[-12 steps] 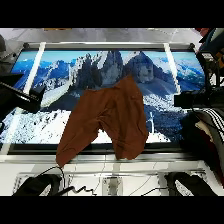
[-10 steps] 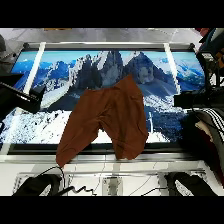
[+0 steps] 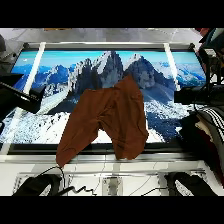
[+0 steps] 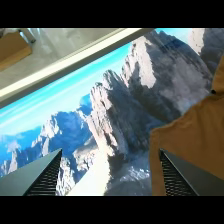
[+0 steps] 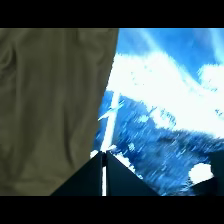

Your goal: Fold the clothes and pants, and hang the long-sleeved shirts on hangers.

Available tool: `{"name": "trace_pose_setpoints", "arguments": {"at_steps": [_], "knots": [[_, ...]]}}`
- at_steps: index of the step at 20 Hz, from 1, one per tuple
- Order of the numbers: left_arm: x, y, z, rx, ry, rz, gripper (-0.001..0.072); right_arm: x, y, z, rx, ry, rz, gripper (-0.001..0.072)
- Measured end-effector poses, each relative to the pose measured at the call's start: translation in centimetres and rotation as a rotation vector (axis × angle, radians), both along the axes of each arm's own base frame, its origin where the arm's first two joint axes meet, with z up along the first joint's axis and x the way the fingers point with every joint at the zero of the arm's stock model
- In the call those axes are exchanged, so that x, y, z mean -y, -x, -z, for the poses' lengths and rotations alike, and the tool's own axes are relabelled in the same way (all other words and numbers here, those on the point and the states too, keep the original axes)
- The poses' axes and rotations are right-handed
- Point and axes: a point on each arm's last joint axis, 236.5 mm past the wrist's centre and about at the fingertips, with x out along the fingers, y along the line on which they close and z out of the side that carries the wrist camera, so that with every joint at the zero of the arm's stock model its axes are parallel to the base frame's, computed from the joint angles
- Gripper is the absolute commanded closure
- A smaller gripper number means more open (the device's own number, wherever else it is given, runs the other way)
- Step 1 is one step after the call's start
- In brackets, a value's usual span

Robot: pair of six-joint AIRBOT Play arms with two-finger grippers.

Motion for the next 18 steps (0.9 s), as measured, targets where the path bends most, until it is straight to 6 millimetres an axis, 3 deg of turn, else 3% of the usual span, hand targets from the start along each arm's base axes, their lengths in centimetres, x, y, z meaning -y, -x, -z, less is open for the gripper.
{"name": "trace_pose_setpoints", "arguments": {"at_steps": [3,5,7,8,10,11,12,13,15,18], "knots": [[0.0,0.0,0.0,0.0,0.0,0.0,0.001,3.1,0.3,2.2,-0.055,0.087,0.053,0.07],[0.0,0.0,0.0,0.0,0.0,0.0,0.001,5.3,2.2,6.2,-0.191,0.13,0.076,0.07],[0.0,0.0,0.0,0.0,0.0,0.0,0.001,6.0,5.7,11.6,-0.385,0.111,0.062,0.07],[0.0,0.0,0.0,0.0,0.0,0.0,0.001,5.2,7.8,14.6,-0.486,0.057,0.037,0.07],[0.0,0.0,0.0,0.0,0.0,0.0,0.001,1.5,12.2,19.3,-0.658,-0.126,-0.048,0.0693],[0.0,0.0,0.0,0.0,0.0,0.0,0.001,-0.8,14.1,20.9,-0.72,-0.233,-0.082,0.0603],[0.0,0.0,0.0,0.0,0.0,0.0,0.001,-2.9,15.8,22.3,-0.77,-0.338,-0.101,0.0395],[0.0,0.0,0.0,0.0,0.0,0.0,0.001,-4.7,16.9,23.3,-0.795,-0.431,-0.101,0.0297],[0.0,0.0,0.0,0.0,0.0,0.0,0.001,-7.3,18.5,24.9,-0.824,-0.58,-0.066,0.03],[0.0,0.0,0.0,0.0,0.0,0.0,0.001,-9.0,19.6,26.9,-0.838,-0.693,0.021,0.0305]]}}
